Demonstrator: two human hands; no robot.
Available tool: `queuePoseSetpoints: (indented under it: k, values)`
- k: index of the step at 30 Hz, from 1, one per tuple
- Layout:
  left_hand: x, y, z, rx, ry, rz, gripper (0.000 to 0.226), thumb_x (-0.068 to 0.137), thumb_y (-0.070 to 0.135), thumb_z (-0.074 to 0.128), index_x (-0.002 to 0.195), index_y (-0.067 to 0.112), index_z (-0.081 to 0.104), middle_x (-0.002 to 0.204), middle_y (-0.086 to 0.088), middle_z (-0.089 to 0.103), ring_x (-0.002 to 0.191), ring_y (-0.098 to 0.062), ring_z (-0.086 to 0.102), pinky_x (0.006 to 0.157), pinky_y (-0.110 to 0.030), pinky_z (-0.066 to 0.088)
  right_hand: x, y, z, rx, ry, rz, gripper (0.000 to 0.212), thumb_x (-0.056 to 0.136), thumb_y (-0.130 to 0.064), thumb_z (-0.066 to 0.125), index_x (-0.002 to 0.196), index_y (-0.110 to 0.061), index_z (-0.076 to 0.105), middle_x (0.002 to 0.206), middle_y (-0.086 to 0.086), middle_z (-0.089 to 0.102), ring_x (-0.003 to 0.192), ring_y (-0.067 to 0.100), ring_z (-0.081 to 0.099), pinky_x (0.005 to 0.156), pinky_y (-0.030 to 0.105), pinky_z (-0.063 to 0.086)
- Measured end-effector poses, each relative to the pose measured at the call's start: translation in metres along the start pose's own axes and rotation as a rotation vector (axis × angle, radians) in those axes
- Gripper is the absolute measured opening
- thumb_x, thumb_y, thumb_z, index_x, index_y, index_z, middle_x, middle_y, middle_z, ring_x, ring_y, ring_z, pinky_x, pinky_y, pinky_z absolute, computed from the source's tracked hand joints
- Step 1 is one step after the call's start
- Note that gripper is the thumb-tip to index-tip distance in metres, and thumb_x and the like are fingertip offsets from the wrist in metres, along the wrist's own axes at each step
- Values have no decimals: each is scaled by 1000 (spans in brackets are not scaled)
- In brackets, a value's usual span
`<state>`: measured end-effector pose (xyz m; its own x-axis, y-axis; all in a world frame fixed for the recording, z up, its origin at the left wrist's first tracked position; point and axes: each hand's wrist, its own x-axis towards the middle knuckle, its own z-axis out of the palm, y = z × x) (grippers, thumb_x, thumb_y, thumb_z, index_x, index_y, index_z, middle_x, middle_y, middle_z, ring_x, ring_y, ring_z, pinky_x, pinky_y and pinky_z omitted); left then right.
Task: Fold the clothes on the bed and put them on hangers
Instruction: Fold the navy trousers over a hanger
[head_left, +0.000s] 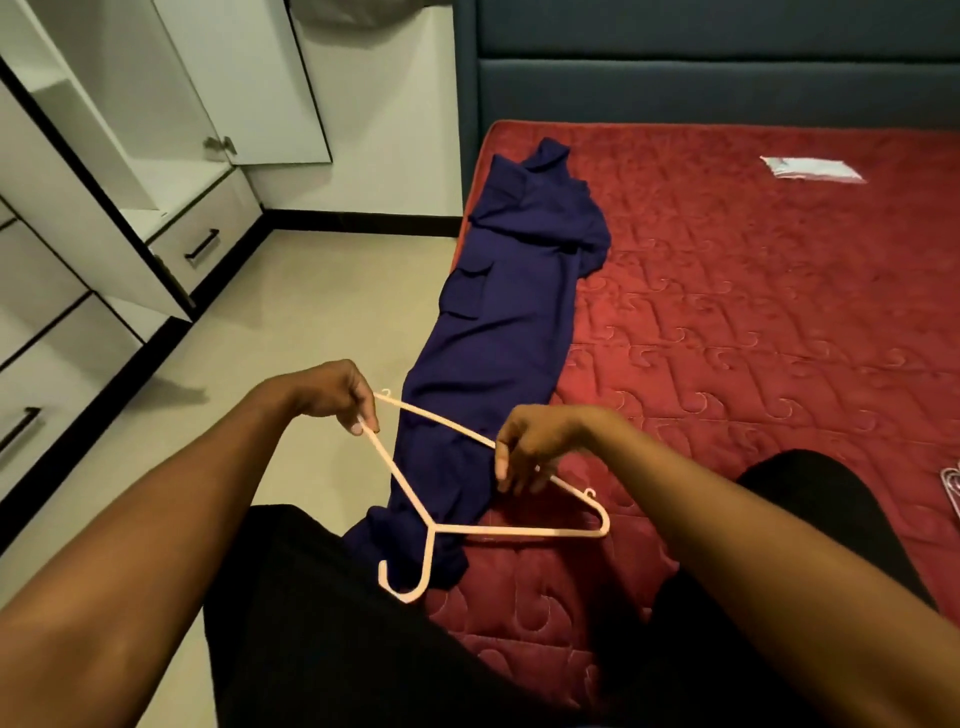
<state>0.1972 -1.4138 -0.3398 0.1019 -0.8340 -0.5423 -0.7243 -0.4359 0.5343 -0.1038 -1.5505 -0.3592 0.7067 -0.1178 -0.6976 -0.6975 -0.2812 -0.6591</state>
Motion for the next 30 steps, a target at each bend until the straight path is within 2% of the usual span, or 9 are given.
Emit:
queuePoseSetpoints:
  k: [4,8,11,14,16,22,25,28,30]
  values:
    - [-3,15,12,235,56,-95,31,83,-3,71,87,25,84,89,5,77,90,-15,64,80,-28,53,11,-6,11,-348,359,-41,24,79,3,73,95,-15,70,83,7,73,63,18,71,57,31,59]
    - [-4,39,28,558,288,-120,20,80,28,59,83,22,78,81,3,71,87,-24,61,82,-37,41,14,-14,39,-807,454,-361,43,73,-23,78,114,-30,66,104,-4,60,86,19,60,66,32,47]
    - [0,50,47,757,392,-20,42,78,57,47,77,23,72,72,4,64,90,-25,58,84,-41,36,23,-15,54,-926,419,-432,56,75,-34,78,127,-29,58,115,3,53,94,23,55,66,35,43]
    - [6,55,62,839,333,-5,54,79,79,52,86,29,72,89,8,64,102,-21,46,90,-47,34,25,-13,51,-932,520,-494,32,85,-24,65,117,-25,66,115,1,60,101,26,63,64,35,43]
    - [7,53,64,769,296,-45,52,77,77,63,94,29,68,98,6,62,109,-22,47,92,-46,36,23,-11,48,-894,581,-492,24,87,-18,59,107,-26,70,110,-2,67,99,27,65,68,37,48]
    - [-5,47,50,618,263,-132,61,79,51,77,132,29,57,118,0,65,120,-25,53,86,-37,41,27,-3,40,-591,760,-409,29,77,-12,51,99,-21,68,101,5,73,93,34,67,74,41,54]
    - [-12,44,44,604,279,-156,63,77,50,79,131,27,55,119,0,64,116,-24,54,81,-35,44,25,-3,18,-155,953,-392,28,81,-4,50,97,-11,72,94,5,73,90,29,68,75,28,46]
    - [-9,42,46,534,299,-131,66,77,61,77,130,28,55,127,2,64,114,-23,59,88,-39,51,15,0,-20,329,1106,-242,23,83,-18,46,84,-7,67,83,3,63,82,22,58,73,34,42]
    - [-4,46,50,530,296,-117,66,80,62,73,133,28,54,130,2,63,118,-24,58,93,-42,47,12,7,-30,710,1049,-121,18,89,-20,46,75,-15,56,71,4,55,63,20,58,59,36,48]
